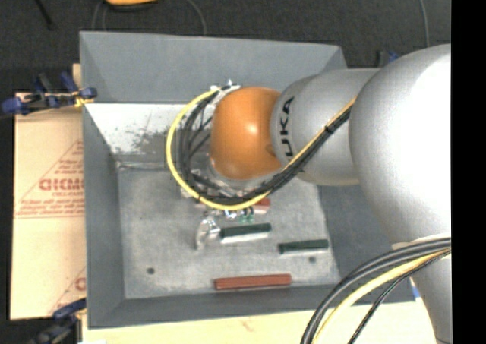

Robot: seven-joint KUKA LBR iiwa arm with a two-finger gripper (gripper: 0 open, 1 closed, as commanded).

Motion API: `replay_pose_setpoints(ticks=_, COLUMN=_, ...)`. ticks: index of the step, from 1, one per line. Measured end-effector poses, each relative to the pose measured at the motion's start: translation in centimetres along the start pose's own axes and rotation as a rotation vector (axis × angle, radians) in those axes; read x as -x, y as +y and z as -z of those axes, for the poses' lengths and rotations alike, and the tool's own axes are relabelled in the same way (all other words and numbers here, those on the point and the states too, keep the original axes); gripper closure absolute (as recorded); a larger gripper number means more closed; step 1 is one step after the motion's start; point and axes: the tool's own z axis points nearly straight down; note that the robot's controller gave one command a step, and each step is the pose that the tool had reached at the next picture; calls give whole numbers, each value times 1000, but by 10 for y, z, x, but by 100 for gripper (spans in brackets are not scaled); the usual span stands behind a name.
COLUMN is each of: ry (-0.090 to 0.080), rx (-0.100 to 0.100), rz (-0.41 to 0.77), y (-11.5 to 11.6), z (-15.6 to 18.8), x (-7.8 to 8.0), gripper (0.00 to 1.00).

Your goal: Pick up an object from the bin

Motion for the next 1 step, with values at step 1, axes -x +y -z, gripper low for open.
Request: replay_pose_setpoints(ticks=1, ry=12, rx=-2, rz=362, y=-64, z=-2, x=-24, gripper=100)
